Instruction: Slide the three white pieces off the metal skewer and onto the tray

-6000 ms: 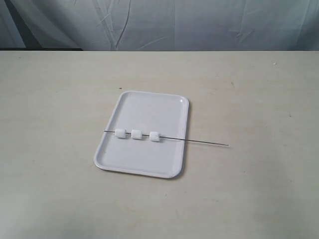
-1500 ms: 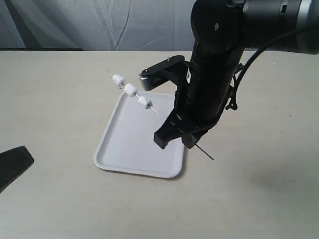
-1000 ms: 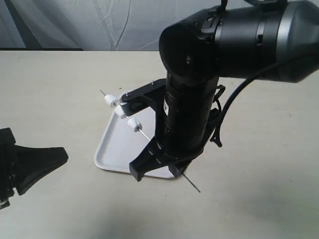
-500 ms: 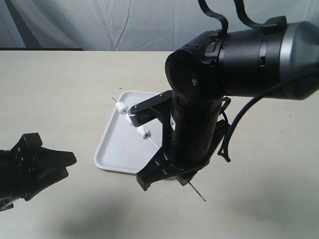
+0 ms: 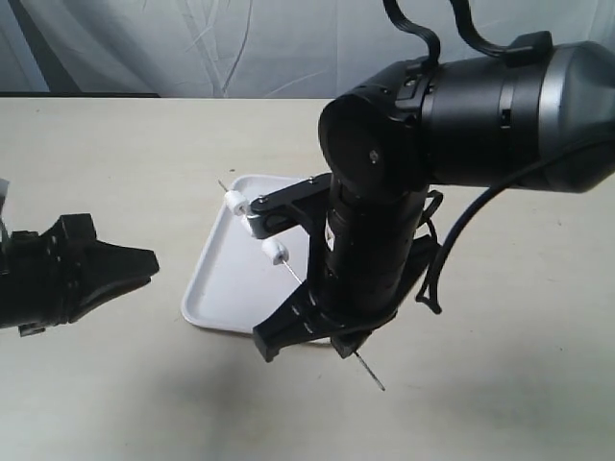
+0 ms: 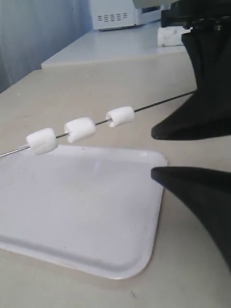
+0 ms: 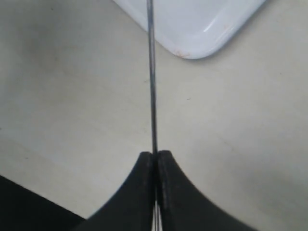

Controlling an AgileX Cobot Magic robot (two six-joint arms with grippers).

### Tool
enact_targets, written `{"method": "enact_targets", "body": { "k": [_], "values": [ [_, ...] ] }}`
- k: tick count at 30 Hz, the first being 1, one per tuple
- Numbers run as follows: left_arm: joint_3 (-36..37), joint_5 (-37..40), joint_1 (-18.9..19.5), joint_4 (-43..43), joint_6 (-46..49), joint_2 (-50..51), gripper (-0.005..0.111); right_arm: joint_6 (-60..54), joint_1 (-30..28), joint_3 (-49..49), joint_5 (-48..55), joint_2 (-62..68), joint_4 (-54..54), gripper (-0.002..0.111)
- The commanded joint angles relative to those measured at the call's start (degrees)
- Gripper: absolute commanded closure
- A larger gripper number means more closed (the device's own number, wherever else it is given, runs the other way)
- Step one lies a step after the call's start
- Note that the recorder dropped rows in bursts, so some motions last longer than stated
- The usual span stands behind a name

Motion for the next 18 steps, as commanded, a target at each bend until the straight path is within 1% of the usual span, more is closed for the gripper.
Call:
{"method": "enact_targets", "body": {
  "k": [1,3,5,9,10,14,18],
  "values": [
    [-3.05,11.25,-0.28,-0.63,5.57,12.36,0.087,0.12,0.09,0.27,-3.48,-0.57,1.05,0.109],
    [-5.22,17.23,-0.94,-0.63,6.9,17.77,0.087,0.12,0.09,0.27,-3.88,-0.57,0.89,0.109],
    [-6.95,20.03,-2.24,-0.63,7.58,22.01,0.087,0.12,0.09,0.27,-3.52,-0.57,0.22,0.109],
    [-9.47,16.96,-4.52,-0.63,8.56,27.09,0.087,4.37,0.09,0.71,-2.91,-0.57,-0.81,0.109],
    [-10.13,16.03,-4.75,-0.63,8.56,27.46,0.087,5.36,0.09,1.15,-3.03,-0.57,-1.06,0.109],
    [-13.51,16.32,-5.32,-0.63,8.31,27.61,0.087,10.49,0.09,4.21,-4.61,-0.57,-2.19,0.109],
    [-17.0,12.53,-5.32,-0.63,7.45,27.61,0.087,11.54,0.09,6.93,-8.26,-0.57,2.85,0.109]
  ]
}}
